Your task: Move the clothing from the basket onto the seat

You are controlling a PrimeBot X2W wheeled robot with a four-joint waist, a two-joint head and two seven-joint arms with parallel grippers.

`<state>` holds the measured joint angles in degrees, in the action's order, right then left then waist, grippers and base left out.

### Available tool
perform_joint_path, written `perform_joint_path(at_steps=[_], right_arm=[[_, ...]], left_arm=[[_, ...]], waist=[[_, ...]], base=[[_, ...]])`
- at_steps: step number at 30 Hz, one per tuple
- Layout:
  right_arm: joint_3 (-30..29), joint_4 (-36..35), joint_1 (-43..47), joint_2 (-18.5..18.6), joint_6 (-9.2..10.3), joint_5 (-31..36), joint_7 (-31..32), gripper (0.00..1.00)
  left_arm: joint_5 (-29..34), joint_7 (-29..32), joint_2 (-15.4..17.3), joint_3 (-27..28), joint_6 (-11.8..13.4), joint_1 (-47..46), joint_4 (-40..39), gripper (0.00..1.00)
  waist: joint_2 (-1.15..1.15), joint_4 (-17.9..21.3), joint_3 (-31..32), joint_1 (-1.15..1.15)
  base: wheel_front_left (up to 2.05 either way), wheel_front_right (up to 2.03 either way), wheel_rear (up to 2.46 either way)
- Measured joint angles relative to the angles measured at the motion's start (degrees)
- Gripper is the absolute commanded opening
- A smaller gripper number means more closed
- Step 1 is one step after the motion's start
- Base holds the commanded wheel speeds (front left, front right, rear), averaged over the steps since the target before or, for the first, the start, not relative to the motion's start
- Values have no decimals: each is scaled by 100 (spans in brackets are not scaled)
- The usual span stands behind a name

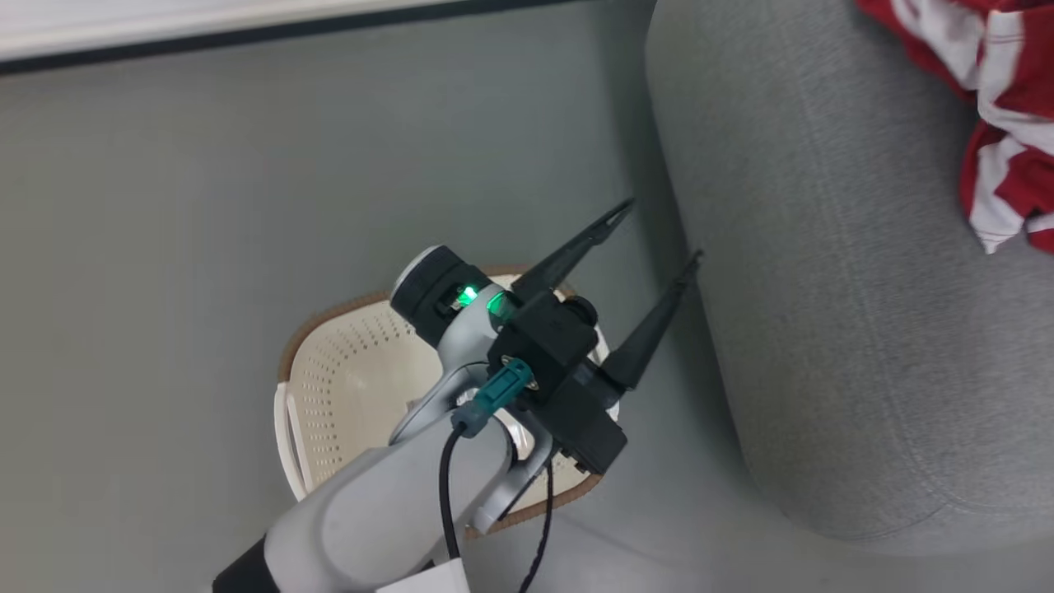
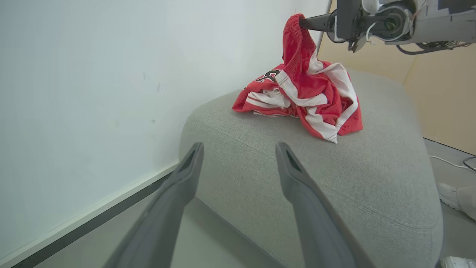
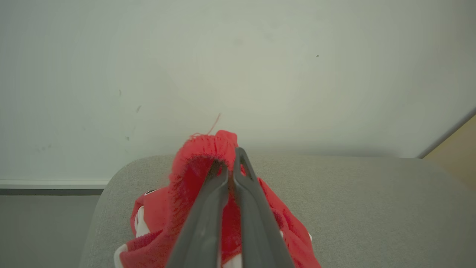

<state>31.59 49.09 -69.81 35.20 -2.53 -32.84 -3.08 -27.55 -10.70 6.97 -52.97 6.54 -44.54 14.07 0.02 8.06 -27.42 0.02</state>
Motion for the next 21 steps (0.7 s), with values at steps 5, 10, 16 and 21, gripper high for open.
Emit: perform_joint_path(at_steps=[5, 10, 16, 21], right_arm=[[79, 381, 105, -229, -1, 1, -32, 0], [127, 646, 151, -372, -59, 1, -168, 18], [164, 869, 153, -428, -154, 2, -413, 100], [234, 906, 238, -544, -242, 10, -638, 100]], left_arm=[[42, 0, 64, 5, 0, -4, 87, 100], [41, -2, 93, 21, -1, -22, 193, 100], [40, -53, 109, 38, -5, -21, 320, 100], [-4, -83, 110, 59, -56, -9, 476, 100]], waist=[[0, -94, -281, 0], [0, -71, -354, -1], [-1, 31, -246, -2], [-1, 91, -111, -2]], base=[[0, 0, 0], [0, 0, 0], [0, 0, 0], [0, 0, 0]])
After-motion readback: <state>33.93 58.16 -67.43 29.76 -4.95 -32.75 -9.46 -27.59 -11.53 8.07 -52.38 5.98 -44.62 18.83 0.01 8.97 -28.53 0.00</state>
